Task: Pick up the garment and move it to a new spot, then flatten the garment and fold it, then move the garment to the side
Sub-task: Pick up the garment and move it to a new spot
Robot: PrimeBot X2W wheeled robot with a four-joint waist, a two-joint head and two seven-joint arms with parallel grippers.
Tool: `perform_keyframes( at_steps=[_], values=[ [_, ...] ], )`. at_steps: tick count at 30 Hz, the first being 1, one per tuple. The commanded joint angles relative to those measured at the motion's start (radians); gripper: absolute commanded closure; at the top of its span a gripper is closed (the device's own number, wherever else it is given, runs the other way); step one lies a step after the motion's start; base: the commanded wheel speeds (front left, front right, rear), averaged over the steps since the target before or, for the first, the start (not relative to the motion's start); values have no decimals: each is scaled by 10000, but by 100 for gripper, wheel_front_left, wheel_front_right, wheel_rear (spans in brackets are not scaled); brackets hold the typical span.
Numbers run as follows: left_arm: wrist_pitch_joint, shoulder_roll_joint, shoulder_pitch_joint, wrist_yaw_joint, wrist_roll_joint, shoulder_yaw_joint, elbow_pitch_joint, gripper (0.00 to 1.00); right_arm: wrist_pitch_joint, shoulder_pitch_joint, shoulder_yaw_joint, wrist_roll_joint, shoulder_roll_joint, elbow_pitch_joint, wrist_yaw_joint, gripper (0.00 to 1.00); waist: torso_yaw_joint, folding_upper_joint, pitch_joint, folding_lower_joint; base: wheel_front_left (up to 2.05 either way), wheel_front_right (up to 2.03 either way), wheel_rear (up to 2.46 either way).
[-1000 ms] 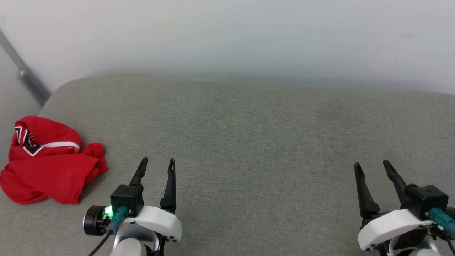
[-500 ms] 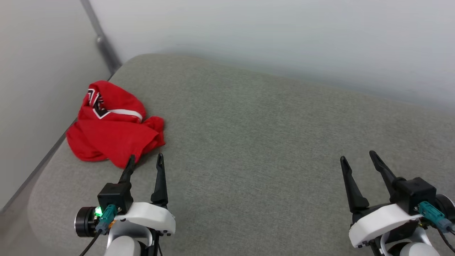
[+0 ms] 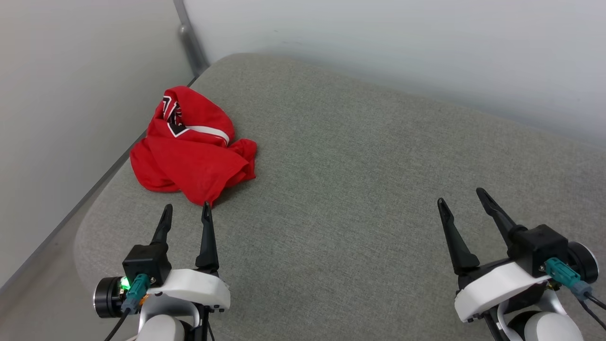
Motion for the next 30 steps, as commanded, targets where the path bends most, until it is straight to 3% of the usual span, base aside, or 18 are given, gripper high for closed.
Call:
perform_keyframes(
  at_steps=[1,10,15,20,25,30],
  values=[
    [-26,-15,-4,58,-34,15,-54,0,33,-137,19,5,-86,-58,-3,0,-34,0,82,0,0,0,0],
    [-26,95,-1164,247,-166,283,13,0,193,-515,56,47,-241,-206,-3,0,-538,0,802,0,0,0,0],
    [418,794,-3007,215,-273,749,226,0,361,-933,156,14,-464,-448,-5,0,-1091,0,1673,0,0,0,0],
    [2250,2075,-4828,-4,-530,1300,620,0,333,-1418,222,136,-694,-541,-3,0,-1741,0,2588,0,0,0,0],
    [5335,3514,-5770,-472,-840,1537,1587,0,126,-1834,225,300,-805,-371,-3,0,-2364,0,3389,0,0,0,0],
    [8350,4264,-6001,-688,-1497,1838,2617,0,-56,-2158,339,408,-763,-56,-3,0,-2748,0,3929,0,0,0,0]
  ],
)
